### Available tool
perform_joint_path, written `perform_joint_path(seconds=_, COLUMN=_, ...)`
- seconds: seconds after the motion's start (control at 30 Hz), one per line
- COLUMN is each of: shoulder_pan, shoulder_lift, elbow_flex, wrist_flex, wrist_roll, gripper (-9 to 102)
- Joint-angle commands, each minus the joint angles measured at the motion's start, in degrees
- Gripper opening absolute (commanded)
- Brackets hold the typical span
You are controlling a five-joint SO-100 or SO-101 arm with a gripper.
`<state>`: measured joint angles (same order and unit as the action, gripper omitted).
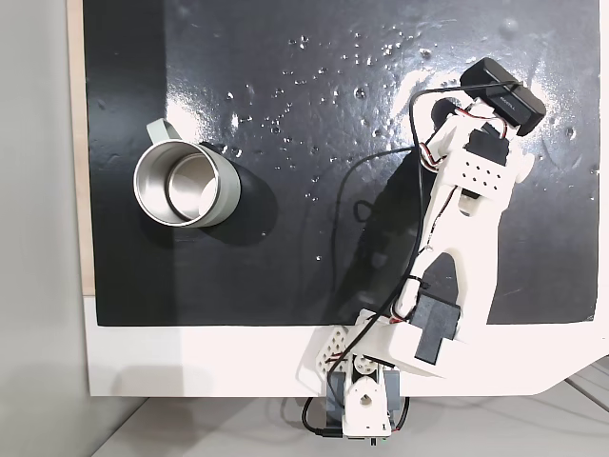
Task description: Grasp a pengrip and put it in the cup.
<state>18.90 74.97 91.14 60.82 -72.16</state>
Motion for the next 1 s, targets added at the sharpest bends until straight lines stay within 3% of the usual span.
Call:
perform_joint_path(seconds=0.0, shoulder_pan=-2.3, shoulder_lift=6.3, elbow_flex=-4.8, wrist_flex=4.0, wrist_roll=5.7, gripper=0)
perform_joint_path(seconds=0.3, shoulder_pan=-13.1, shoulder_lift=22.4, elbow_flex=-6.4, wrist_flex=14.8, wrist_roll=23.0, gripper=0)
perform_joint_path(seconds=0.6, shoulder_pan=-32.3, shoulder_lift=35.5, elbow_flex=-6.5, wrist_flex=17.8, wrist_roll=41.0, gripper=0)
perform_joint_path(seconds=0.97, shoulder_pan=-54.3, shoulder_lift=39.6, elbow_flex=-3.6, wrist_flex=12.0, wrist_roll=58.0, gripper=0)
